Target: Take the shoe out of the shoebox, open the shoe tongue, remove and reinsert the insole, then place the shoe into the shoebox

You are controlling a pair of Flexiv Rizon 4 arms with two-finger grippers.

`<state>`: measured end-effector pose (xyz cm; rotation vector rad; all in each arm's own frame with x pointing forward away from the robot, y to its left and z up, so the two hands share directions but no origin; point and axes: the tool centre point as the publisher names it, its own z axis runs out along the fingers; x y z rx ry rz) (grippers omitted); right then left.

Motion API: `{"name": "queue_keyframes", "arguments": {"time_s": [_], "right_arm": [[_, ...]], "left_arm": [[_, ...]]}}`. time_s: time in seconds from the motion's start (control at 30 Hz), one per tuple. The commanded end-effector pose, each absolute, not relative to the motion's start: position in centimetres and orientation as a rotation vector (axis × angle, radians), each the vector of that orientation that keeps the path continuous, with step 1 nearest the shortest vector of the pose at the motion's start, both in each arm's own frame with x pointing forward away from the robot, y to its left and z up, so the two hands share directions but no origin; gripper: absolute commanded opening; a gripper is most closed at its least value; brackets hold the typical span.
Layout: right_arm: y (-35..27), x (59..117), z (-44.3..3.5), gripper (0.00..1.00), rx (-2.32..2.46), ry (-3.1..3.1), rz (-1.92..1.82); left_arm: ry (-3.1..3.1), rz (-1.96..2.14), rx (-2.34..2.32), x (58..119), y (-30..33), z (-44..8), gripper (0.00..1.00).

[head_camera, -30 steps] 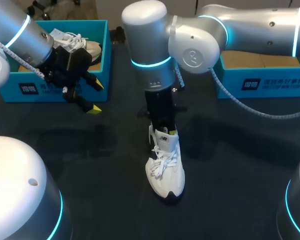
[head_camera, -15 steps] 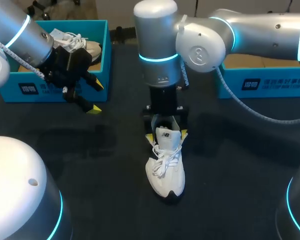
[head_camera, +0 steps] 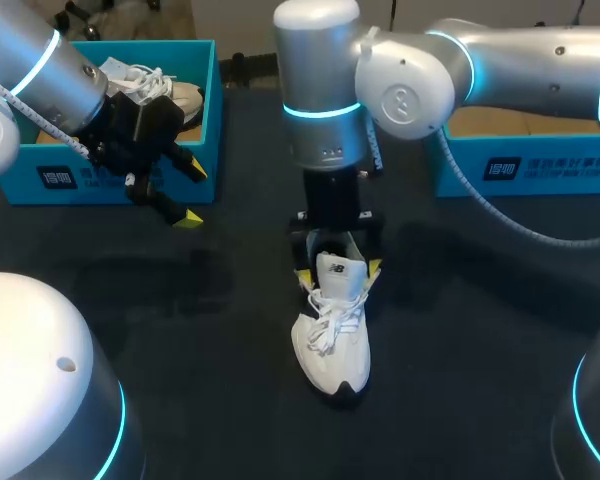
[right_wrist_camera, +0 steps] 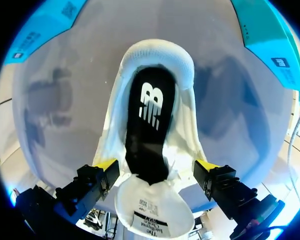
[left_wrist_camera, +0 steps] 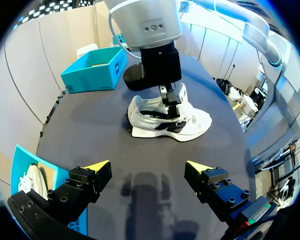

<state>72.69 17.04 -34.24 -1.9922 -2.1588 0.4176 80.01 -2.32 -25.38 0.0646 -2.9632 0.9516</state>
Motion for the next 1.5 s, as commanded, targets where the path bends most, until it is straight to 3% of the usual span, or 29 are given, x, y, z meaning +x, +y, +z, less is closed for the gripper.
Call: {"name": "queue_keyframes", "arguments": {"time_s": [0.03, 1.5], "right_arm": [[17.2, 72.4, -33.3, 1.00, -1.996, -2.156, 0.435], [17.5, 61.4, -25.9, 1.00, -2.200, -1.954, 0.516]], "left_arm": [[-2.966, 0.948, 0.065, 79.9, -2.3, -25.3, 1.00], [-2.966, 0.948, 0.065, 79.9, -2.3, -25.3, 1.00]]}}
